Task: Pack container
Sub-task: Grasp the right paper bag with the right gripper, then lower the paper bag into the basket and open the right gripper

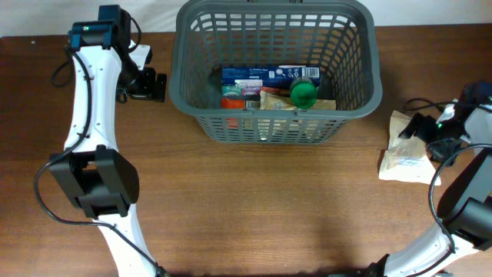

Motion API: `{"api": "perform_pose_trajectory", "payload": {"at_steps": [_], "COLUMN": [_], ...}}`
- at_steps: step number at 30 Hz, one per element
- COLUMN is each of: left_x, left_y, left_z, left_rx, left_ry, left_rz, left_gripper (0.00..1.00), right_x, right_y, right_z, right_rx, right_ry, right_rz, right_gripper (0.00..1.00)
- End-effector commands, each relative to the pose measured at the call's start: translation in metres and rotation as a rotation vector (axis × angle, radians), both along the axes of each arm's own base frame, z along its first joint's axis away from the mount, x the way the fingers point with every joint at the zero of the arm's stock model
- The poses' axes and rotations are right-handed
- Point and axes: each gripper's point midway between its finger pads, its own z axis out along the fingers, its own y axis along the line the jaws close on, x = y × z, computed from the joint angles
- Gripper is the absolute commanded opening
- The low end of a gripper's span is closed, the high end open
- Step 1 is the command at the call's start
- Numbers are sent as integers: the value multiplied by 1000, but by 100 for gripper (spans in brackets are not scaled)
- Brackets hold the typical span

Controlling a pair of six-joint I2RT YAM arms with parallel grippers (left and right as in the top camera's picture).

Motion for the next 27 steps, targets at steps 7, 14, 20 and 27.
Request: {"api": "perform_pose_trajectory", "payload": {"at_steps": [7,14,20,27], "left_x": [-1,-1,-1,-1], "left_y": [3,3,3,3], "left_z": [0,0,0,0], "left_rx": [2,2,2,2], "left_ry": [-1,-1,-1,-1], "left_rz": [12,12,12,12], "left_gripper": [99,99,99,99], "right_x": [1,40,47,52], "right_y": [3,-10,19,153], "right_z": [7,138,348,437], "right_rx": [11,-65,-256,-231], "right_ry": [-30,-242,-651,-942], "right_rz": [9,22,106,419], "right_gripper": [9,4,4,4]}}
